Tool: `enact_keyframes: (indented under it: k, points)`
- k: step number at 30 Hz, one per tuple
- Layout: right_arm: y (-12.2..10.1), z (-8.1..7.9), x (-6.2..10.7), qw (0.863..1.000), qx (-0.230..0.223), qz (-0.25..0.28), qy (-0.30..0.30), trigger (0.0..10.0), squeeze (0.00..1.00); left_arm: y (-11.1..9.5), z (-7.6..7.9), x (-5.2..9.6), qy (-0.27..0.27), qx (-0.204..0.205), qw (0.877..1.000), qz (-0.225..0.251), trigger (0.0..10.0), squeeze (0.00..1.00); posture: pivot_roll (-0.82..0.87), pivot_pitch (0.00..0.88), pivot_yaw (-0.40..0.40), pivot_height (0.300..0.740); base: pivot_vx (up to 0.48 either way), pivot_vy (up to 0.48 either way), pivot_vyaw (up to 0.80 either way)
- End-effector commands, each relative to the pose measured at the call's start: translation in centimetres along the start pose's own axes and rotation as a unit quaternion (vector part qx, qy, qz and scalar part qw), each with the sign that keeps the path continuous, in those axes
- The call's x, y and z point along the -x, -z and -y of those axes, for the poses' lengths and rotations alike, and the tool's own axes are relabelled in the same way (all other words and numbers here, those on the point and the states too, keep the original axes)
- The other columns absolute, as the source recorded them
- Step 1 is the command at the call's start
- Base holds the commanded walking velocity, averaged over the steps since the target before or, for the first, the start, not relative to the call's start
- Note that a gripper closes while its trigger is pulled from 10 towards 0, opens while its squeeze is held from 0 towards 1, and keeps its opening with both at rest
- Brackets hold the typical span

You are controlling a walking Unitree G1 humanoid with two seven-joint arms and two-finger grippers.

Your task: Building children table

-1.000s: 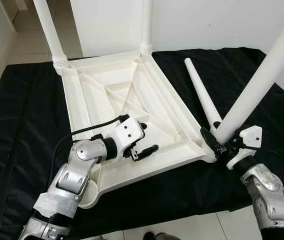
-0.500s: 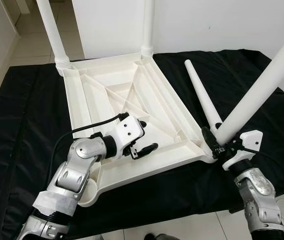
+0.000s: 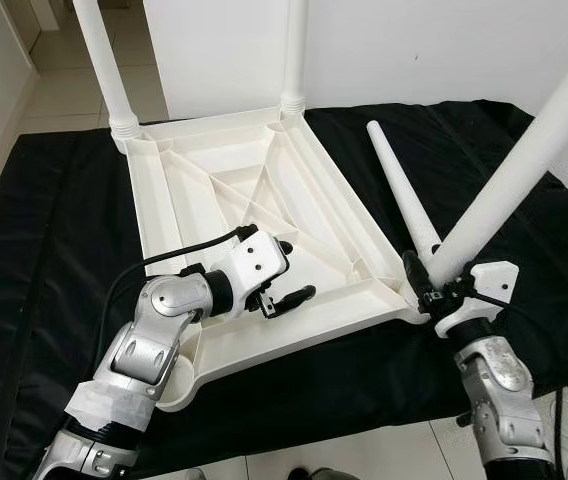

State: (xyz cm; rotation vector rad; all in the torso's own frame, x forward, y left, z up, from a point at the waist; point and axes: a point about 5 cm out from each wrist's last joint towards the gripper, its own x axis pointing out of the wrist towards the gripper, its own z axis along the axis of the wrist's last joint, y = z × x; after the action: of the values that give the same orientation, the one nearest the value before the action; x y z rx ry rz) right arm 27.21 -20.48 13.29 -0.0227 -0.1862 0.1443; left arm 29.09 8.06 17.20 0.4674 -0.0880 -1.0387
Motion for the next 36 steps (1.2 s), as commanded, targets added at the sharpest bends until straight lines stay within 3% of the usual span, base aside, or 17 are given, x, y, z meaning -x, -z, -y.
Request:
enact_keyframes:
  k: [1,13,15,20,26,36]
  points:
    - [2.7,-0.7,0.5,0.997,-0.003,-0.073,0.023,10.0,0.00,-0.1,-0.6,0.1,-0.040,-0.003,0.999,0.000,10.0,0.00,-0.04,0.082,0.008,0.740,0.000,0.000,0.00]
    - [2.5,-3.5,-0.5,0.995,-0.027,-0.065,0.077,10.0,0.00,-0.2,-0.7,0.1,-0.040,-0.005,0.999,0.001,10.0,0.00,-0.03,0.081,0.007,0.740,0.000,0.000,0.00]
    - [2.5,-4.1,-0.9,0.990,-0.034,-0.065,0.122,10.0,0.00,-0.2,-0.7,0.1,-0.040,-0.006,0.999,0.001,10.0,0.00,-0.04,0.082,0.008,0.740,0.000,0.000,0.00]
    - [2.5,-3.8,-1.0,0.984,-0.039,-0.065,0.159,10.0,0.00,-0.2,-0.7,0.0,-0.040,-0.006,0.999,0.002,10.0,0.00,-0.04,0.081,0.008,0.740,0.000,0.000,0.00]
    - [2.4,-3.6,-1.5,0.969,-0.039,-0.063,0.237,10.0,0.00,-0.3,-0.7,-0.1,-0.038,-0.006,0.999,0.004,10.0,0.00,-0.04,0.080,0.010,0.740,0.000,0.000,0.00]
    - [2.1,-4.1,-1.9,0.971,-0.028,-0.058,0.230,10.0,0.00,-0.3,-0.6,-0.2,-0.039,-0.005,0.999,0.005,10.0,0.00,-0.03,0.080,0.003,0.740,0.000,0.000,0.00]
